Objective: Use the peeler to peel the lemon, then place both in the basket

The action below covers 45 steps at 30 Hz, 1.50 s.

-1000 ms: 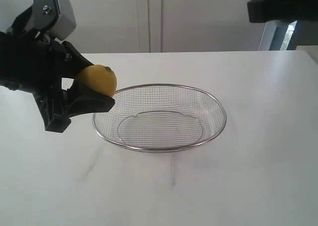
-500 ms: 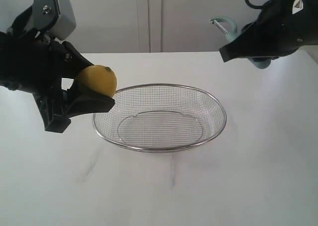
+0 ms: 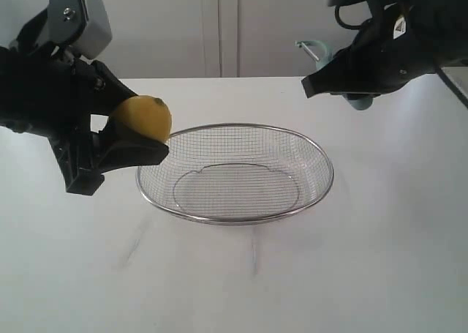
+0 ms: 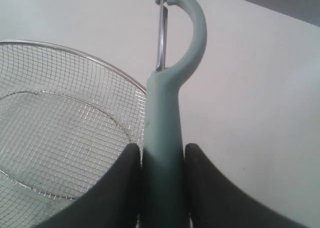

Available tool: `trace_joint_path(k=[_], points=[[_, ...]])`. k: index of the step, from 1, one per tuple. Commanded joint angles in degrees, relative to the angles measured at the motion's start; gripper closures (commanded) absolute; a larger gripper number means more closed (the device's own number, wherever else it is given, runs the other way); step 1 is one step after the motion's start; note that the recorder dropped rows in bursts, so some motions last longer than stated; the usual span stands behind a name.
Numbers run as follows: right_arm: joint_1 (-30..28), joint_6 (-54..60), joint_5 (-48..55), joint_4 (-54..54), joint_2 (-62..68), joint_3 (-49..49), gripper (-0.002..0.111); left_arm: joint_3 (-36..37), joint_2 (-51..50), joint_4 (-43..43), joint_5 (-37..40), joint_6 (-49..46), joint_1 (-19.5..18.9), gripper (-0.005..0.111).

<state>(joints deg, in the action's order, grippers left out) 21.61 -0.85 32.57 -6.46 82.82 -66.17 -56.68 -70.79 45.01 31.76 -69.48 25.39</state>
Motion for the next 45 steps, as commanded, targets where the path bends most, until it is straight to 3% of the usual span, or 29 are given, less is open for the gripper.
trace_joint_path(k=[1,45], points=[[-0.4,-1.0,-2.5,0.7,1.5,-0.5,0.108,0.1,0.7,1.1,1.8,0.5,-0.1,0.107],[-0.4,-1.0,-0.1,10.2,4.8,-0.5,0.108,0.1,0.7,1.1,2.5,0.5,-0.1,0.107]])
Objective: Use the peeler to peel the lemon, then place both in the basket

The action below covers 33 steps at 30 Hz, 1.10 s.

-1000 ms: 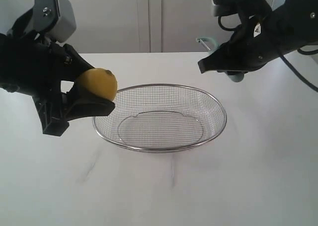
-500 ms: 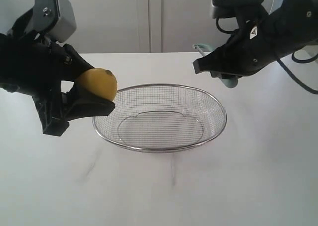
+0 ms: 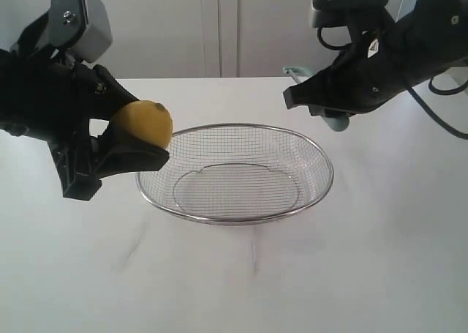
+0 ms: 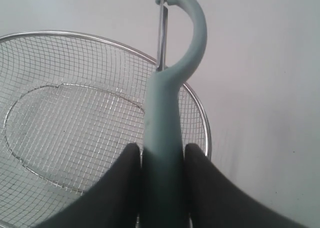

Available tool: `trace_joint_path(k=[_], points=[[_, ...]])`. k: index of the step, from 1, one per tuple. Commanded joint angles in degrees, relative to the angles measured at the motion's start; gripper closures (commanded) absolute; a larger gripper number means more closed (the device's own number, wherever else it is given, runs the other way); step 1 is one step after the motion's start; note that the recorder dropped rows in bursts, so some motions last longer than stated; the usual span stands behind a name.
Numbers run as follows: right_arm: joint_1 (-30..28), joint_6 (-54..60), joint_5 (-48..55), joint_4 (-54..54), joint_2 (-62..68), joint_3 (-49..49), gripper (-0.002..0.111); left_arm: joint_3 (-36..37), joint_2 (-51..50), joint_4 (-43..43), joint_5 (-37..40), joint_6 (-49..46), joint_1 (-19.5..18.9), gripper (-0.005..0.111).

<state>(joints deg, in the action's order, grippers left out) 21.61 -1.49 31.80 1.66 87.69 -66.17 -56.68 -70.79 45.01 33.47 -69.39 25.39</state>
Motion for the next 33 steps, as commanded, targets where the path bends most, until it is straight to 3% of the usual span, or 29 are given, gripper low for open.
trace_joint_path(k=[1,8,17,33], points=[[-0.4,-0.3,0.8,3.2,-0.1,-0.5,0.108,0.1,0.7,1.1,0.8,0.4,-0.1,0.107],[-0.4,-0.2,-1.5,5.1,0.0,-0.5,0.108,0.1,0.7,1.1,0.8,0.3,-0.1,0.107],[2.4,9.2,-2.8,6.9,10.4,-2.5,0.108,0.1,0.7,1.1,0.6,0.3,-0.1,0.107],[3.3,11.8,-7.8,9.0,21.2,-2.5,0.108,0.1,0.7,1.1,0.6,0.3,-0.1,0.107]])
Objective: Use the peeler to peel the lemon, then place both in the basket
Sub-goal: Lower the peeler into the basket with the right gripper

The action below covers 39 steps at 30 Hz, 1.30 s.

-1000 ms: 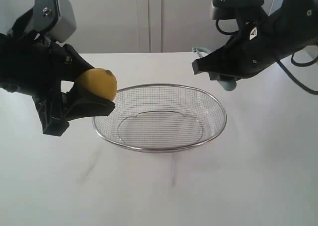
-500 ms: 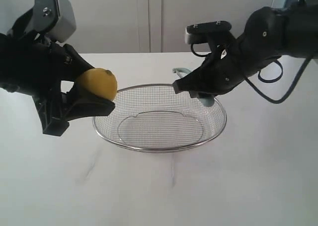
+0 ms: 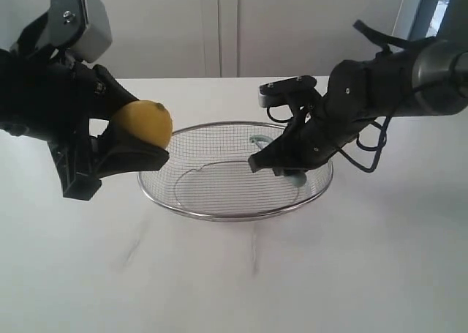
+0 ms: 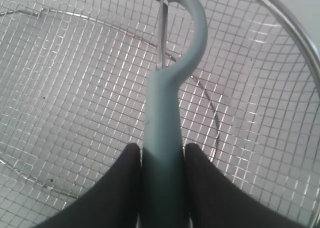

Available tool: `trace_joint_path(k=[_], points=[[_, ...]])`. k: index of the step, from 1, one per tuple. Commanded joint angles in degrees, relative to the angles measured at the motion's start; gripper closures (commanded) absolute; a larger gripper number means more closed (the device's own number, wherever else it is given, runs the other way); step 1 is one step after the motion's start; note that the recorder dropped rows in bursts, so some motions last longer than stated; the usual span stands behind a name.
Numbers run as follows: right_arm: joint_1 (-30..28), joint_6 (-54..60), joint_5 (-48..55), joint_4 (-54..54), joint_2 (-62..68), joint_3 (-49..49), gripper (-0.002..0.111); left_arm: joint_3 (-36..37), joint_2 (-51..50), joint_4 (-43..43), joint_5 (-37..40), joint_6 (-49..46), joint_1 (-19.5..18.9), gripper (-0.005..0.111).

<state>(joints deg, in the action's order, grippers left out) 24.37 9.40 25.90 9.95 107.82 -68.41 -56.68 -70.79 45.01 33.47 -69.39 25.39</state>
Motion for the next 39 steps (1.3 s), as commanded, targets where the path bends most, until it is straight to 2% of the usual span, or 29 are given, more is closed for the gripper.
trace_joint_path(k=[1,8,15,22,30,39], points=[[0.7,1.0,-1.9,0.7,1.3,-0.3,0.108,0.1,0.7,1.1,0.6,0.3,-0.1,0.107],[1.2,1.0,-1.6,0.7,2.1,-0.3,0.107,0.1,0.7,1.1,0.6,0.3,-0.1,0.107],[1.4,1.0,0.0,0.8,2.1,-0.3,0.086,0.1,0.7,1.1,0.6,0.3,-0.1,0.107],[1.4,1.1,1.6,5.6,2.1,-0.3,0.074,0.1,0.7,1.1,0.6,0.3,-0.1,0.107],[1.4,1.1,2.5,6.1,2.0,-0.3,0.066,0.1,0.7,1.1,0.6,0.3,-0.1,0.107],[1.9,1.1,4.9,8.0,2.0,-0.9,0.065,0.1,0.7,1.1,0.7,0.3,-0.1,0.107]])
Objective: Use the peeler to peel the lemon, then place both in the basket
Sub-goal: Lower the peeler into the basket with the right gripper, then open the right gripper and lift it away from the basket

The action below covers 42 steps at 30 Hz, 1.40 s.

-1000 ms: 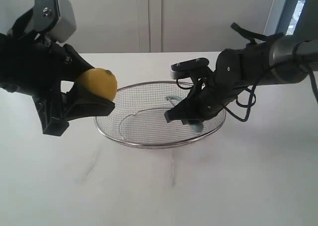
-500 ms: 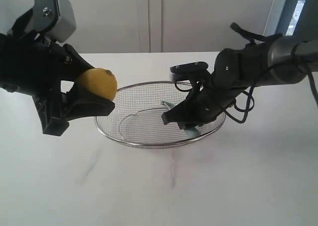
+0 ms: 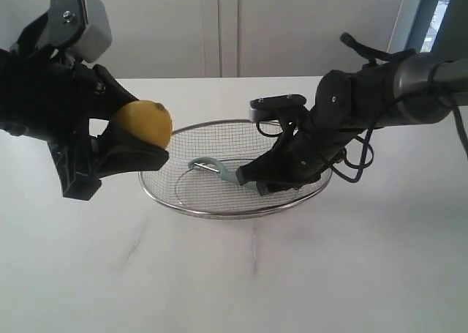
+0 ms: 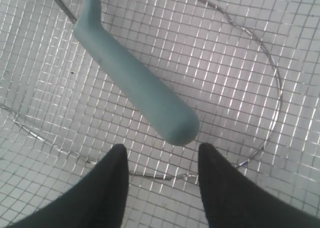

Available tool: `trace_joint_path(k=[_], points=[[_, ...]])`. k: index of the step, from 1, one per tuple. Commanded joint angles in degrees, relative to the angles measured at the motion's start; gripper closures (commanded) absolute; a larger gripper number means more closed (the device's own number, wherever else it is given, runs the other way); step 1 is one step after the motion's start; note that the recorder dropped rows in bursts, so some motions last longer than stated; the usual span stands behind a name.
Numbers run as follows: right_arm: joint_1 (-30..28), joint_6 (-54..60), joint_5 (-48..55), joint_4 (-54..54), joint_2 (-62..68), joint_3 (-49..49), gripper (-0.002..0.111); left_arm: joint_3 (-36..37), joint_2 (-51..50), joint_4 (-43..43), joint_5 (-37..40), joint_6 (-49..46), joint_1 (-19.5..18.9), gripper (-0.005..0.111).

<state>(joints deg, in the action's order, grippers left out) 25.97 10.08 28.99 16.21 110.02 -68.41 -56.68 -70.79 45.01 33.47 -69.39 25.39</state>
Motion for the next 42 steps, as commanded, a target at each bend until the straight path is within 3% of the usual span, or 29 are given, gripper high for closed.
trace_joint_path(k=[1,42], points=[[0.3,0.4,2.6,2.2,-0.2,-1.0,0.065,0.1,0.7,1.1,0.7,0.3,-0.1,0.107],[0.3,4.1,12.3,4.5,-7.2,-4.4,0.065,0.1,0.7,1.1,0.8,0.4,-0.1,0.107]])
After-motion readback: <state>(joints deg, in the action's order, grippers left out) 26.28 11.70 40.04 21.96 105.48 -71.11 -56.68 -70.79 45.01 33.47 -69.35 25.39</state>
